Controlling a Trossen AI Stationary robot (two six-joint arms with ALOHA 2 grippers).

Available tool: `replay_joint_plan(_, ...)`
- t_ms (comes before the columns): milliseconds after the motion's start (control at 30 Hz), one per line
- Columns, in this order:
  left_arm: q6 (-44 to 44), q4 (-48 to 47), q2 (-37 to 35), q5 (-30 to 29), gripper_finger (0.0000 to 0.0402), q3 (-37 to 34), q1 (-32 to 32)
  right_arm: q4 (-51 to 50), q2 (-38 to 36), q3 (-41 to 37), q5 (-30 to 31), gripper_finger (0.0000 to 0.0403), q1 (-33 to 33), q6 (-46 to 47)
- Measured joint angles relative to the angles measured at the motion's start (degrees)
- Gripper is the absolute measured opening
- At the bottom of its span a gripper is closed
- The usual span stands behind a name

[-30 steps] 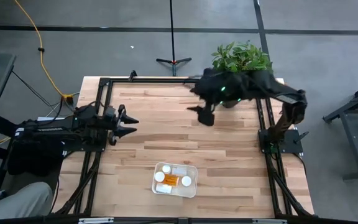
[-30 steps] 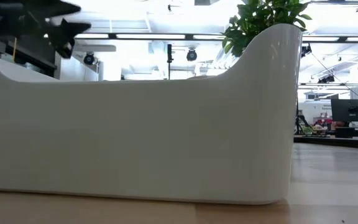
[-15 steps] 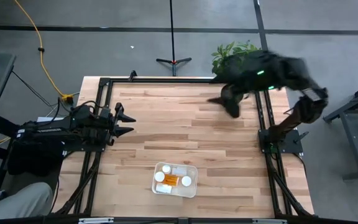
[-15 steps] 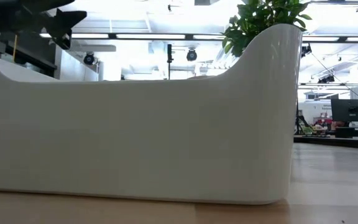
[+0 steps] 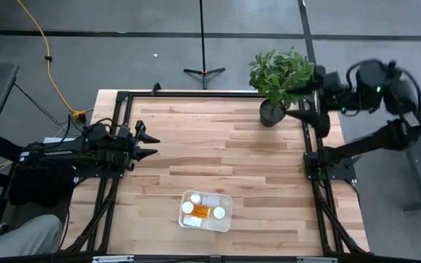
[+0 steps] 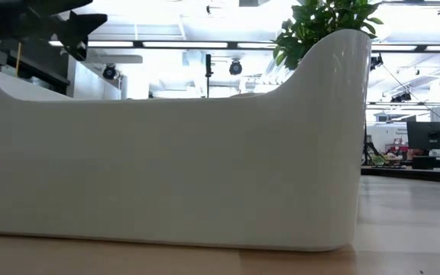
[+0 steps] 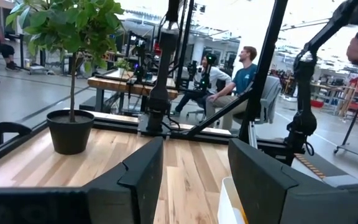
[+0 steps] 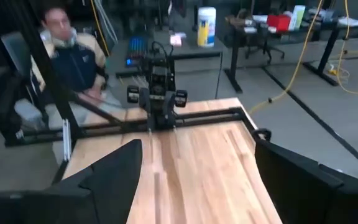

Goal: Pick and place pill bottles into a basket
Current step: Return to Home Position

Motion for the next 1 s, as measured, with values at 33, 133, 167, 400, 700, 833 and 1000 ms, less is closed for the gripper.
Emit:
replay_joint_plan(33, -0.01, 0.1, 0.0, 0.0, 0.0216, 0.0, 0.0, 4.12, -3.29, -5.93, 0.04, 0.0303, 0.0, 1.18)
replay_joint_plan(133, -0.44, 0.21, 0.0, -0.02, 0.0216, 0.0, 0.0, 17.44, -12.61, -23.39, -2.04, 0.0303, -0.12, 4.59)
replay_joint_plan(167, -0.46, 0.21, 0.0, -0.02, 0.0216, 0.0, 0.0, 21.81, -15.44, -28.81, -3.43, 0.0303, -0.36, 5.61)
replay_joint_plan(400, -0.68, 0.21, 0.0, -0.1, 0.0216, 0.0, 0.0, 46.34, -29.86, -57.4, -14.51, 0.0303, -1.93, 12.32)
replay_joint_plan(700, -0.69, -2.17, 0.0, -0.2, 0.0216, 0.0, 0.01, 58.01, -39.11, -78.1, -11.95, 0.0303, -1.92, 15.47)
replay_joint_plan(833, -0.7, -3.78, 0.02, -0.2, 0.0216, 0.0, 0.02, 62.03, -41.92, -84.4, -11.76, 0.0303, -1.92, 21.25)
replay_joint_plan(1000, -0.95, -3.74, 0.02, -0.16, 0.0216, 0.0, 0.0, 61.02, -43.21, -86.61, -8.5, 0.0303, -1.95, 34.88)
